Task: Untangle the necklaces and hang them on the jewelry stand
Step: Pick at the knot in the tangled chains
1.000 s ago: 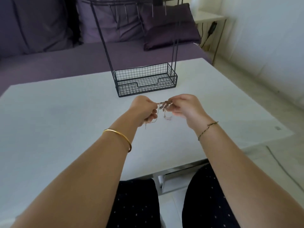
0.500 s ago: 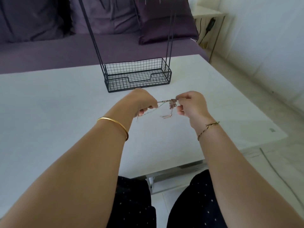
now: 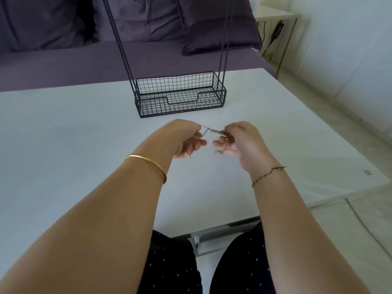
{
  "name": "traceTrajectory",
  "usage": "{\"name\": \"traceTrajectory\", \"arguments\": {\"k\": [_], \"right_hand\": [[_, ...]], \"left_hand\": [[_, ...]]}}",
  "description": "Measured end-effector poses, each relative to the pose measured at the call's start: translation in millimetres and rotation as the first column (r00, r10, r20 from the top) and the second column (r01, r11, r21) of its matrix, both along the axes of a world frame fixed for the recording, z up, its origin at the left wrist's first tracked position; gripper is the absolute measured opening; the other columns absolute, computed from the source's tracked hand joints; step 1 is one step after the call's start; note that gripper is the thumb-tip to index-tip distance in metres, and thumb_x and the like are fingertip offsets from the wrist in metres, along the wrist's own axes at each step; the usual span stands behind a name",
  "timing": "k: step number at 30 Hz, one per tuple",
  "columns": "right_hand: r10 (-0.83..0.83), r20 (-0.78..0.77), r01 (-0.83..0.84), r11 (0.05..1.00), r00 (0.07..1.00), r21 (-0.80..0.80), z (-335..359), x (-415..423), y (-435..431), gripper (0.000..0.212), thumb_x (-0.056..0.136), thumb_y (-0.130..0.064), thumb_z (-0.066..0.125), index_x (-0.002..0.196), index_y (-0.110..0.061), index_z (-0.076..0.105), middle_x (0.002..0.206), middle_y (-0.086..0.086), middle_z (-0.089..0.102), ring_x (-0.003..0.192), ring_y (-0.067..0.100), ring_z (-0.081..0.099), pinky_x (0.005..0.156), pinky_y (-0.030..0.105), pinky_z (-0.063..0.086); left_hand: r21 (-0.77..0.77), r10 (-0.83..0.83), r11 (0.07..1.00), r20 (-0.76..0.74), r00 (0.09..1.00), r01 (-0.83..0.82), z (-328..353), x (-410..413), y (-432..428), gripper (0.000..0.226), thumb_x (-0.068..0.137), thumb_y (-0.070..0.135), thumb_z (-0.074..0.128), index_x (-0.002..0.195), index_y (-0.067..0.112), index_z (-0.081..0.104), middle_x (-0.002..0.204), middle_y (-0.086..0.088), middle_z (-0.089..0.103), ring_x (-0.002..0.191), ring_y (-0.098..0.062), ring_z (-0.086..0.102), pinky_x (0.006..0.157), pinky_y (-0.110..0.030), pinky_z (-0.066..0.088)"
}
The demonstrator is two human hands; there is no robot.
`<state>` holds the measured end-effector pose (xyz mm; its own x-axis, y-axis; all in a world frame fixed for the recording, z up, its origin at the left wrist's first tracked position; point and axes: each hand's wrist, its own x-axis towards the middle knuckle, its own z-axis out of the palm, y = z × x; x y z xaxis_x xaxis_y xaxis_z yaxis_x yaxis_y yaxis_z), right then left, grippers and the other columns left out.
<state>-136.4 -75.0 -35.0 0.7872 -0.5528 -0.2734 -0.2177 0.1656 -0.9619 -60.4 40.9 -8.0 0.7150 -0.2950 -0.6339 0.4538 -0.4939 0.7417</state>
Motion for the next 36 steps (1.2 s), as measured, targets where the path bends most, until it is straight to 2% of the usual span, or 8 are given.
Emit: {"name": "traceTrajectory", "arguments": {"k": [2, 6, 11, 18, 21, 24, 29, 36], "right_hand": [[0.005, 0.025, -0.005, 1.000, 1.000, 0.005, -1.8, -1.4, 3.2, 0.020, 0.097, -0.003, 0.037, 0.083, -0.012, 0.048, 0.063, 0.008, 0.053, 0.035, 0.012, 0.052, 0.058, 0.034, 0.044], [0.059, -0.004, -0.059, 0.994, 0.998, -0.091, -1.5, -10.0, 0.7, 0.021, 0.092, 0.000, 0.044, 0.078, -0.012, 0.053, 0.067, 0.010, 0.057, 0.031, 0.006, 0.027, 0.039, 0.016, 0.023], [0.064, 0.023, -0.059, 0.980, 0.998, -0.189, -0.8, -21.0, -2.1, 0.020, 0.089, -0.001, 0.052, 0.076, -0.012, 0.062, 0.070, 0.009, 0.052, 0.038, 0.009, 0.028, 0.037, 0.014, 0.019], [0.079, 0.019, -0.066, 0.921, 0.997, -0.384, 2.1, -14.1, 2.6, 0.016, 0.088, -0.003, 0.056, 0.078, -0.012, 0.064, 0.066, 0.005, 0.060, 0.034, -0.001, 0.040, 0.035, 0.010, 0.025], [0.049, 0.006, -0.041, 0.892, 0.999, -0.450, 2.7, -10.0, 4.7, 0.014, 0.088, -0.006, 0.057, 0.079, -0.014, 0.065, 0.067, 0.005, 0.063, 0.036, -0.003, 0.044, 0.036, 0.009, 0.027], [0.069, 0.039, -0.049, 0.925, 0.997, -0.376, 7.4, -9.9, 5.7, 0.010, 0.090, -0.004, 0.056, 0.087, -0.006, 0.065, 0.067, 0.009, 0.062, 0.032, -0.001, 0.042, 0.035, 0.008, 0.026], [0.090, 0.050, -0.067, 0.935, 0.995, -0.348, 11.5, -9.8, 4.4, 0.009, 0.091, -0.006, 0.057, 0.092, -0.004, 0.065, 0.066, 0.008, 0.061, 0.030, -0.001, 0.041, 0.034, 0.009, 0.026], [0.039, -0.011, -0.040, 0.884, 0.999, -0.465, 0.8, -3.5, -2.8, 0.010, 0.088, -0.011, 0.059, 0.082, -0.011, 0.067, 0.057, 0.000, 0.055, 0.034, -0.001, 0.041, 0.035, 0.008, 0.024]], "left_hand": [[-0.035, 0.111, 0.993, -0.046, 0.993, -0.112, 1.0, 0.6, 1.0, 0.011, 0.098, 0.016, 0.046, 0.089, 0.012, 0.052, 0.076, -0.003, 0.059, 0.041, -0.005, 0.041, 0.032, -0.009, 0.026], [-0.176, 0.317, 0.917, -0.218, 0.923, -0.357, 5.3, 3.5, 11.3, 0.011, 0.094, 0.004, 0.046, 0.088, 0.009, 0.054, 0.080, -0.003, 0.057, 0.033, -0.005, 0.039, 0.029, -0.009, 0.025], [-0.274, 0.484, 0.760, -0.367, 0.794, -0.590, 10.1, 1.1, 27.3, 0.021, 0.093, -0.001, 0.046, 0.077, 0.007, 0.059, 0.072, 0.000, 0.055, 0.028, -0.007, 0.040, 0.034, -0.012, 0.041], [-0.290, 0.576, 0.641, -0.430, 0.695, -0.710, 12.5, -5.7, 37.5, 0.018, 0.097, 0.003, 0.047, 0.084, 0.000, 0.059, 0.099, -0.009, 0.056, 0.094, -0.026, 0.065, 0.062, -0.039, 0.059], [-0.261, 0.543, 0.739, -0.316, 0.778, -0.621, 10.7, -1.7, 37.7, 0.025, 0.100, 0.006, 0.041, 0.115, 0.004, 0.062, 0.113, -0.009, 0.051, 0.112, -0.028, 0.056, 0.087, -0.041, 0.054], [-0.187, 0.467, 0.858, -0.098, 0.879, -0.478, 5.8, 6.7, 37.0, 0.034, 0.099, 0.003, 0.037, 0.124, 0.010, 0.058, 0.113, -0.004, 0.052, 0.100, -0.020, 0.055, 0.075, -0.032, 0.055], [-0.136, 0.402, 0.911, 0.094, 0.911, -0.388, 0.2, 15.5, 34.0, 0.023, 0.094, -0.001, 0.042, 0.099, 0.008, 0.063, 0.088, -0.006, 0.056, 0.064, -0.012, 0.055, 0.049, -0.021, 0.046], [-0.262, 0.519, 0.812, -0.084, 0.851, -0.521, -2.0, 15.9, 37.0, 0.033, 0.096, -0.005, 0.028, 0.084, 0.004, 0.057, 0.067, -0.009, 0.057, 0.036, -0.012, 0.056, 0.037, -0.015, 0.045]]}}
